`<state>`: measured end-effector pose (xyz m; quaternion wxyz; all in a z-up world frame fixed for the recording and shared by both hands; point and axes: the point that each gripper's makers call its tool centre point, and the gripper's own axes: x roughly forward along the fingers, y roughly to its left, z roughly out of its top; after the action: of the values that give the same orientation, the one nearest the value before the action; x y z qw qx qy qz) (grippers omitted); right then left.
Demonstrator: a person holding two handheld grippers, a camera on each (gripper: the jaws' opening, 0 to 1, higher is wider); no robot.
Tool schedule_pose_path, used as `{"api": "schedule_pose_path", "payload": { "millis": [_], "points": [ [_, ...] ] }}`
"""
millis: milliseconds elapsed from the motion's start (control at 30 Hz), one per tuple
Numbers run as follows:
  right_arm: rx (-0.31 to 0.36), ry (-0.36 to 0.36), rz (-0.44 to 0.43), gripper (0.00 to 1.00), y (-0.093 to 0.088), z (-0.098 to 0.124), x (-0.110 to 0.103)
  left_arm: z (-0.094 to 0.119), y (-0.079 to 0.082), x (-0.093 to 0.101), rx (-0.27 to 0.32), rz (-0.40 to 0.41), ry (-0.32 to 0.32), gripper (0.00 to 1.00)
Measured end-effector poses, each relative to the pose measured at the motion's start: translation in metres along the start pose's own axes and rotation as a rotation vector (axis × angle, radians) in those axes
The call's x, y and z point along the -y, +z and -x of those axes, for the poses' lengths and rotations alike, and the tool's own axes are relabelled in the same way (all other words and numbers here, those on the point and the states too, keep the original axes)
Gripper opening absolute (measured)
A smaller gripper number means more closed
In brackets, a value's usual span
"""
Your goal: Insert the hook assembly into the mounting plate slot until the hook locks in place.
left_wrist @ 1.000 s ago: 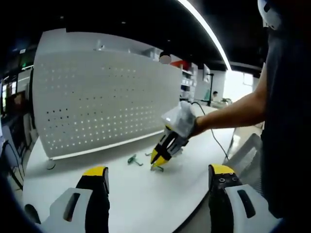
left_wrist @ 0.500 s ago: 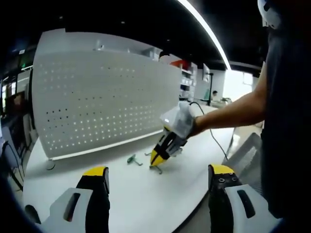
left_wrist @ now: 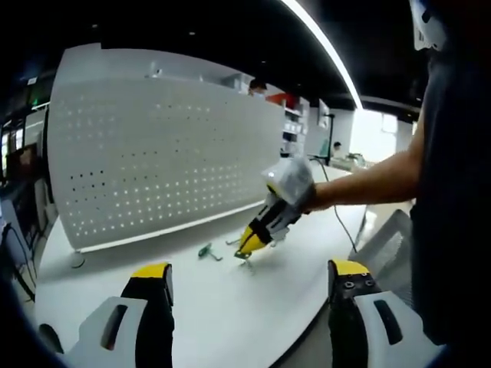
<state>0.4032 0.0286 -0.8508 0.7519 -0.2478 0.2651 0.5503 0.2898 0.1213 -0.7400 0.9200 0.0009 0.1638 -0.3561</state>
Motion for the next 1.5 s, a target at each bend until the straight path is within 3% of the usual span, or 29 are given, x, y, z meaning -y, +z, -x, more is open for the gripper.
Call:
{"api": "schedule_pose_path", "payload": {
  "millis": [267,700,933,1500],
  "points": [
    [0.106,-0.012,-0.096,0.01,0.02,0.016,-0.009,0.002,0.005,-0.001,0.016,0.005,0.01,0.83],
    [0.203,-0.067,-0.101,0.01,0.05,0.038,-0.018,0.001,0.027,0.008,0.048,-0.029,0.006,0.81],
    [0.291,-0.108,-0.175,0.0,0.071,0.059,-0.017,0.003,0.038,0.012,0.056,-0.052,0.018,0.78],
    [0.496,-0.135,-0.145,0.0,0.149,0.097,-0.031,0.005,0.06,0.012,0.101,-0.06,0.085,0.66]
  ]
}}
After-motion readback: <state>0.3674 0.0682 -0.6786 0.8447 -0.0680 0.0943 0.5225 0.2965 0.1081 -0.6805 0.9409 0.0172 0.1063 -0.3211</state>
